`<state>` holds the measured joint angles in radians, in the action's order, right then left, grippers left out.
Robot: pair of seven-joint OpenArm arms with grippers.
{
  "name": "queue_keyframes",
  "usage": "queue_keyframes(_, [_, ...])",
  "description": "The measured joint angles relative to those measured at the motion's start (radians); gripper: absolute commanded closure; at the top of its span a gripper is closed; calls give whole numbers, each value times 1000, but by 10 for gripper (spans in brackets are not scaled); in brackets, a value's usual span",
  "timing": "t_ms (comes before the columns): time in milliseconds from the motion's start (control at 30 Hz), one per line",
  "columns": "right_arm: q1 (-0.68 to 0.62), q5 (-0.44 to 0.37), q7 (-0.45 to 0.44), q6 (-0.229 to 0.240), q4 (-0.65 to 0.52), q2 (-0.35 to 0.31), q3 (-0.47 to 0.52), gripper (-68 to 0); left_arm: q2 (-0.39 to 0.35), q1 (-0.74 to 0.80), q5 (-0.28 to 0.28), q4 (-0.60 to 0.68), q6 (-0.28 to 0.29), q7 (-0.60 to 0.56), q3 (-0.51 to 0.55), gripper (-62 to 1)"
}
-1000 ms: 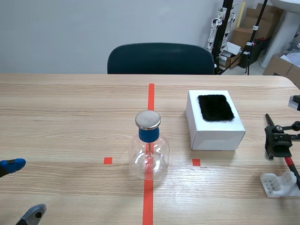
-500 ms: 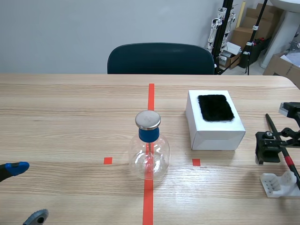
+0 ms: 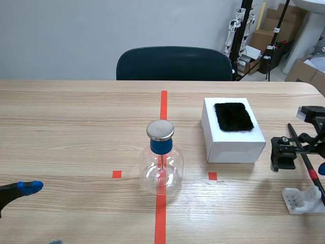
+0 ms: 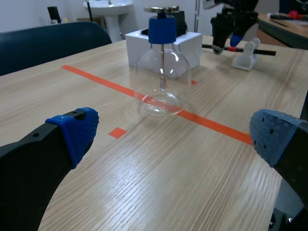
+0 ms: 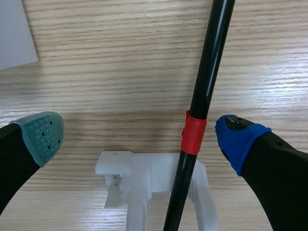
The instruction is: Do the electroscope experiment. pick up the black charging rod
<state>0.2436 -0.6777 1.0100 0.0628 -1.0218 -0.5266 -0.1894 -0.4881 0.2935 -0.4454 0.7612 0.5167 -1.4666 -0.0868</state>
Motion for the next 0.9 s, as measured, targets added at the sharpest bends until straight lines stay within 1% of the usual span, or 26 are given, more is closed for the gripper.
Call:
queue_keyframes(33, [1, 0, 1, 0, 5, 0, -4, -655, -1, 0, 10, 0, 0, 0, 0, -623])
queue_keyframes(200, [2, 0, -1, 0, 12, 0, -8, -655, -2, 0, 13, 0, 0, 3, 2, -623])
queue_keyframes(233, [2, 0, -5, 0, 13, 0, -9, -655, -2, 0, 30, 0, 0, 6, 2, -623])
queue_keyframes(300, [2, 0, -8, 0, 18, 0, -10, -655, -2, 0, 82, 0, 0, 18, 2, -623])
queue_keyframes(367, [2, 1, -26, 0, 26, 0, -18, -655, -2, 1, 99, 0, 0, 21, 2, -623])
queue_keyframes(500, [2, 0, -26, 0, 30, 1, -35, -654, -2, 1, 101, 0, 0, 34, 2, -623])
queue_keyframes(833, [2, 1, -26, 0, 30, 0, -35, -648, -2, 0, 106, 0, 8, 34, 2, -623])
queue_keyframes(900, [2, 1, -26, 0, 30, 0, -35, -612, -2, 0, 106, 0, 8, 34, 2, -623])
